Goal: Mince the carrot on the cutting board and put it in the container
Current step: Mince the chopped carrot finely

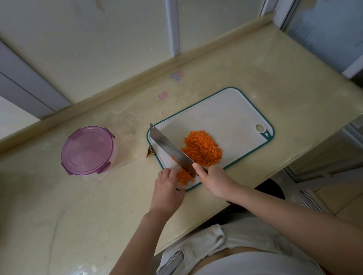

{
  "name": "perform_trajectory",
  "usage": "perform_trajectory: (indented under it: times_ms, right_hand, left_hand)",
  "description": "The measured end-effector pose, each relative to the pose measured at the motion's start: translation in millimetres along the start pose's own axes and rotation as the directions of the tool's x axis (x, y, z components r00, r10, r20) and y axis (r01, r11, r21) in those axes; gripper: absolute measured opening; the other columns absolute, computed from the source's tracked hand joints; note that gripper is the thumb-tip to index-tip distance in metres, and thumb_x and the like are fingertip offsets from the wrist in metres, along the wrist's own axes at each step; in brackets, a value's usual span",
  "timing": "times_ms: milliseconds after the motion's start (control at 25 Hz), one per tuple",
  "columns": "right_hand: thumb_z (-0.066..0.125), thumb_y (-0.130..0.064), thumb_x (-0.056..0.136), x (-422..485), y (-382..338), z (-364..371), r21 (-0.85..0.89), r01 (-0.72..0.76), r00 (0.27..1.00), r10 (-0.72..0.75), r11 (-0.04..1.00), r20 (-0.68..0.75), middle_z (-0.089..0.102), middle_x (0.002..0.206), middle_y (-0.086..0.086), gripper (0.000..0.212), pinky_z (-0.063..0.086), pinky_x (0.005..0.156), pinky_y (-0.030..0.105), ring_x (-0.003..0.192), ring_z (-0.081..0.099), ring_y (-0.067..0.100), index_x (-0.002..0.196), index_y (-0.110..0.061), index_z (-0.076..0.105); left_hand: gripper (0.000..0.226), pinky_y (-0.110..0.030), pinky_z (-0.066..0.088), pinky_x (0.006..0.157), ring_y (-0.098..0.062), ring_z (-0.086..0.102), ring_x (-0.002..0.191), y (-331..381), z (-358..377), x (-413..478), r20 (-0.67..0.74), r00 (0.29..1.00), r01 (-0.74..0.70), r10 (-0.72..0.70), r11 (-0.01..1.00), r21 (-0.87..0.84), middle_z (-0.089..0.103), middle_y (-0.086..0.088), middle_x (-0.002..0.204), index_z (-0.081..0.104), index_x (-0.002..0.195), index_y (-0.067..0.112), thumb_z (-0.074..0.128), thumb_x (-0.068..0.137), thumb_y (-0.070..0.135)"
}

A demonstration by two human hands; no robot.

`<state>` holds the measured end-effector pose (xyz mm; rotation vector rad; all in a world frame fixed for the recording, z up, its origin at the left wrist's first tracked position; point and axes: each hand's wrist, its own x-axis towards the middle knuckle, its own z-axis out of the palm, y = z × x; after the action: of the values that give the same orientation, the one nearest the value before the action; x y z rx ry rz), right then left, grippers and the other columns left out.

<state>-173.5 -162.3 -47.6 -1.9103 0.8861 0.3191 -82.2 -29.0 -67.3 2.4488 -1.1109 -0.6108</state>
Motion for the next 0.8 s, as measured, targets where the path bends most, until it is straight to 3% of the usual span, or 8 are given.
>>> perform_trajectory:
  times_ms: [240, 400, 600, 720, 800]
  right_hand:
    - [0.030, -0.055, 0.097, -3.0, -3.0, -2.6, 0.102, -0.050, 0.999, 0.049, 0.994, 0.018, 0.032, 0.052, 0.001, 0.055, 0.025, 0.045, 0.026, 0.040, 0.029, 0.011, 0.068, -0.010, 0.040]
    - [0.031, -0.054, 0.098, -7.7, -7.2, -6.4, 0.104, -0.032, 0.999, 0.031, 0.994, 0.009, 0.032, 0.049, -0.002, 0.055, 0.025, 0.044, 0.024, 0.034, 0.029, 0.006, 0.060, -0.014, 0.036]
    - [0.031, -0.053, 0.098, -13.9, -10.7, -17.9, 0.137, -0.022, 0.999, 0.027, 0.990, -0.032, 0.034, 0.047, -0.002, 0.057, 0.023, 0.043, 0.020, 0.035, 0.030, 0.006, 0.061, -0.010, 0.040]
    - [0.032, -0.054, 0.097, -21.8, -8.2, -18.8, 0.149, -0.039, 0.999, 0.040, 0.988, -0.002, 0.032, 0.048, -0.002, 0.055, 0.024, 0.043, 0.023, 0.033, 0.028, 0.006, 0.066, -0.010, 0.041]
    - [0.034, -0.055, 0.096, -25.2, -4.6, -15.0, 0.129, -0.051, 0.999, 0.051, 0.990, 0.001, 0.033, 0.048, -0.002, 0.055, 0.027, 0.046, 0.024, 0.036, 0.032, 0.008, 0.064, -0.011, 0.039]
  left_hand:
    - [0.038, -0.028, 0.037, 0.089, -0.023, 0.045, 0.103, 3.8, 1.1, 7.9, -0.076, 0.994, 0.075, -0.077, 0.997, -0.037, 0.053, -0.004, 0.110, 0.055, 0.118, 0.013, 0.066, 0.082, 0.014]
    - [0.031, -0.031, 0.041, 0.082, -0.026, 0.047, 0.096, 8.6, 2.3, 9.4, -0.132, 0.985, 0.101, -0.114, 0.990, -0.100, 0.056, -0.008, 0.103, 0.058, 0.109, 0.009, 0.067, 0.080, 0.015]
    - [0.030, -0.030, 0.041, 0.091, -0.021, 0.048, 0.103, 11.4, 0.2, 7.4, -0.152, 0.970, 0.155, -0.190, 0.965, -0.213, 0.053, -0.006, 0.109, 0.056, 0.115, 0.009, 0.062, 0.087, 0.018]
    - [0.032, -0.031, 0.040, 0.090, -0.025, 0.048, 0.101, 11.5, 3.0, 8.5, -0.157, 0.972, 0.144, -0.173, 0.973, -0.180, 0.056, -0.010, 0.107, 0.060, 0.118, 0.006, 0.062, 0.087, 0.013]
    - [0.026, -0.032, 0.043, 0.084, -0.028, 0.049, 0.095, 10.7, 5.3, 9.9, -0.186, 0.966, 0.143, -0.179, 0.971, -0.191, 0.059, -0.012, 0.100, 0.067, 0.110, 0.006, 0.063, 0.084, 0.007]
